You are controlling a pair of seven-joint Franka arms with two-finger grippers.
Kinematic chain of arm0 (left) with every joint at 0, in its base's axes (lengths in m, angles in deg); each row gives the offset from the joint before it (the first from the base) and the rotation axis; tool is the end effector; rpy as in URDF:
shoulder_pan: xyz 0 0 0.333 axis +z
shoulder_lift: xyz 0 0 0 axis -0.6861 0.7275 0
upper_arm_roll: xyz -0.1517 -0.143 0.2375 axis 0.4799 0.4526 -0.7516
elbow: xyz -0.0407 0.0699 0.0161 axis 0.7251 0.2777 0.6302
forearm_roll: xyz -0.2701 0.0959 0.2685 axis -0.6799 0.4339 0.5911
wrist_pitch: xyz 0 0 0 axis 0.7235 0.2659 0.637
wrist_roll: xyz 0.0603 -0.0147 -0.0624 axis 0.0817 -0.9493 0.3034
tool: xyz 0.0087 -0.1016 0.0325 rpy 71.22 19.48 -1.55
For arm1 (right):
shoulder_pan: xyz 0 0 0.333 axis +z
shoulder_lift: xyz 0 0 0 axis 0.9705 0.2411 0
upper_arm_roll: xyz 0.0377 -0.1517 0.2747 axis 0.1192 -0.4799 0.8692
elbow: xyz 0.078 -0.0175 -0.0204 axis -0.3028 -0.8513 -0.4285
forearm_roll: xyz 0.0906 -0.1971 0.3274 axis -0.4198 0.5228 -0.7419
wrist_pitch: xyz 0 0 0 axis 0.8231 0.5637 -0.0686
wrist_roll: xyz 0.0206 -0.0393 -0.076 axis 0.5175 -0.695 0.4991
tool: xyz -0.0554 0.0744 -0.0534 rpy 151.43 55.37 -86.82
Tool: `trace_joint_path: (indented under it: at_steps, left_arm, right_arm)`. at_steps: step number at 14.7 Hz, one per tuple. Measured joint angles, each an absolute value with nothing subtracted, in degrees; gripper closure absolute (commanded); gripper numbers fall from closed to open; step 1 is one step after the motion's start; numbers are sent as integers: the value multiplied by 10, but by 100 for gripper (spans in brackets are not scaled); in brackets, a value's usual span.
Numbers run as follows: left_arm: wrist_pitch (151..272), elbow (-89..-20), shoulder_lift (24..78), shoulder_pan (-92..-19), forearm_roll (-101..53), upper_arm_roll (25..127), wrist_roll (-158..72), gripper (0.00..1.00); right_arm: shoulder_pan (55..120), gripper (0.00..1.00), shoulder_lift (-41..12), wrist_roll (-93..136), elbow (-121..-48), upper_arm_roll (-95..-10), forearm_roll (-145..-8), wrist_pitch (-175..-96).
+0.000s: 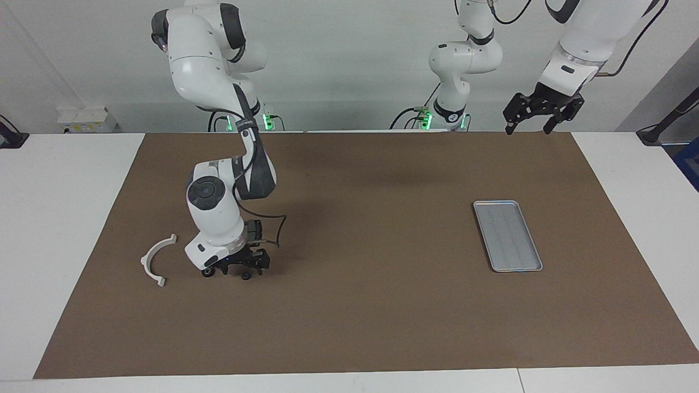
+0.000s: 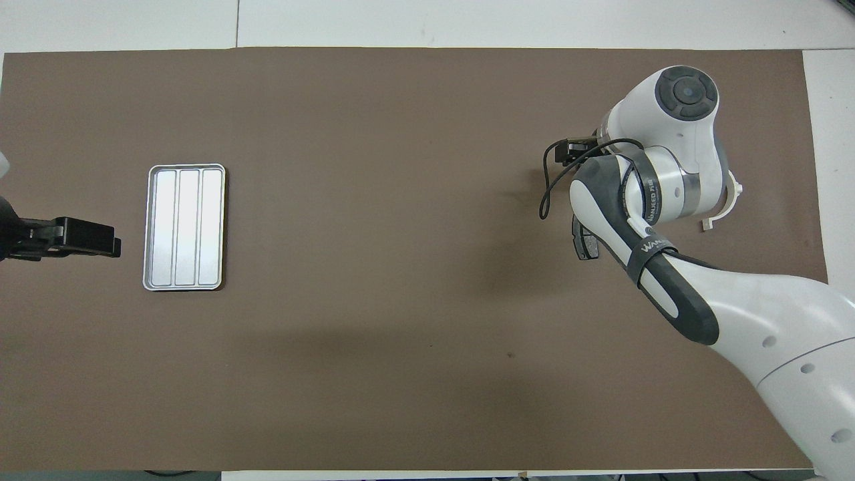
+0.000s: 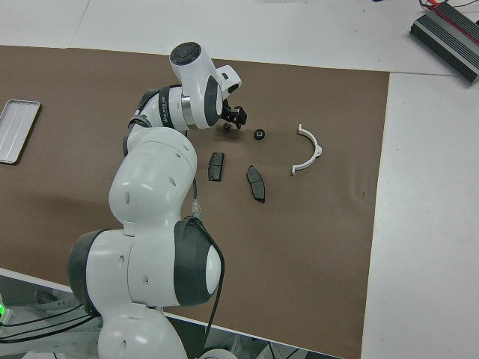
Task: Place bearing gear from tray to pile
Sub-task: 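Carry the bearing beside the first one and release it with the right gripper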
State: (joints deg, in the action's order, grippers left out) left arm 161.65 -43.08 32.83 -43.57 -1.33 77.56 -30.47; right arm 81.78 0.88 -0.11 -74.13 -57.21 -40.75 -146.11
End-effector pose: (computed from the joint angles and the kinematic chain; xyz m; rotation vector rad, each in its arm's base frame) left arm 0.5019 -0.0511 0.6339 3.1176 -0.0560 -0.0360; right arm 0.6865 0.0965 0.3202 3.1104 -0.0782 0.1342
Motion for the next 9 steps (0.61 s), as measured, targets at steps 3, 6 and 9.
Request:
trace_joint_path:
  at_steps: [3,6,9]
  left_arm:
    - [1617,-431,328,-436,-13,776,-305,0]
    - [1617,-431,328,-436,-13,776,-305,0]
    - [1617,-431,328,-436,-13,776,-305,0]
  right_arm:
    - [806,0,-22,-1,-741,-573,-407,-1440]
    - [796,0,-58,-1,-741,-572,-408,-1398]
    - [792,0,-97,-1,-740,-572,-409,-1350]
